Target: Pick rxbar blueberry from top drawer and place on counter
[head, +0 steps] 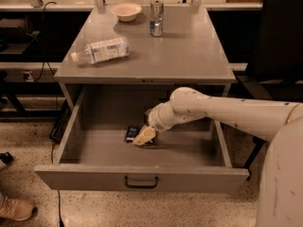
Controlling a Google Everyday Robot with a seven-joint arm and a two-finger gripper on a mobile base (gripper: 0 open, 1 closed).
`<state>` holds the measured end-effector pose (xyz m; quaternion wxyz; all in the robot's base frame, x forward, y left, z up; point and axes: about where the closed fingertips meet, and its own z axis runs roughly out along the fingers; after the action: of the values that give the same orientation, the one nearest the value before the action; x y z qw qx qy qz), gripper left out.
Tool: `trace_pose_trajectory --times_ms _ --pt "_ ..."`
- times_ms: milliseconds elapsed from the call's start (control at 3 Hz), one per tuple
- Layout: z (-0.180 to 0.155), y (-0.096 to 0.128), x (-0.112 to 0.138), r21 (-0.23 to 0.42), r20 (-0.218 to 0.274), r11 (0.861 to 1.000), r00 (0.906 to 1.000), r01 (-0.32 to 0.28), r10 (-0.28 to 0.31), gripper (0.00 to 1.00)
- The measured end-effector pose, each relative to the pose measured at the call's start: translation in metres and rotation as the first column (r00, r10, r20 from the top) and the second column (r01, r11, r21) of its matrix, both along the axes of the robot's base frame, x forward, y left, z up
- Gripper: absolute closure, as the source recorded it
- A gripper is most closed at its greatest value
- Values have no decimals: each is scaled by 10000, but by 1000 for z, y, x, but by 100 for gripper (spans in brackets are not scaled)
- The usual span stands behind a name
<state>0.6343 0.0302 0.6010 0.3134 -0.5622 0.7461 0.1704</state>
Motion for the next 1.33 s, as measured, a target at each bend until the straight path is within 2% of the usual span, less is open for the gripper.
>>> trace_pose_trajectory --times_ms 667,1000,1333 --pt "3 -11 -8 -33 -169 10000 9999 -3 3 69" --pt "15 -12 -14 428 -162 9989 9997 -165 172 98" --pt "50 -20 -32 1593 15 9847 9975 -701 707 100"
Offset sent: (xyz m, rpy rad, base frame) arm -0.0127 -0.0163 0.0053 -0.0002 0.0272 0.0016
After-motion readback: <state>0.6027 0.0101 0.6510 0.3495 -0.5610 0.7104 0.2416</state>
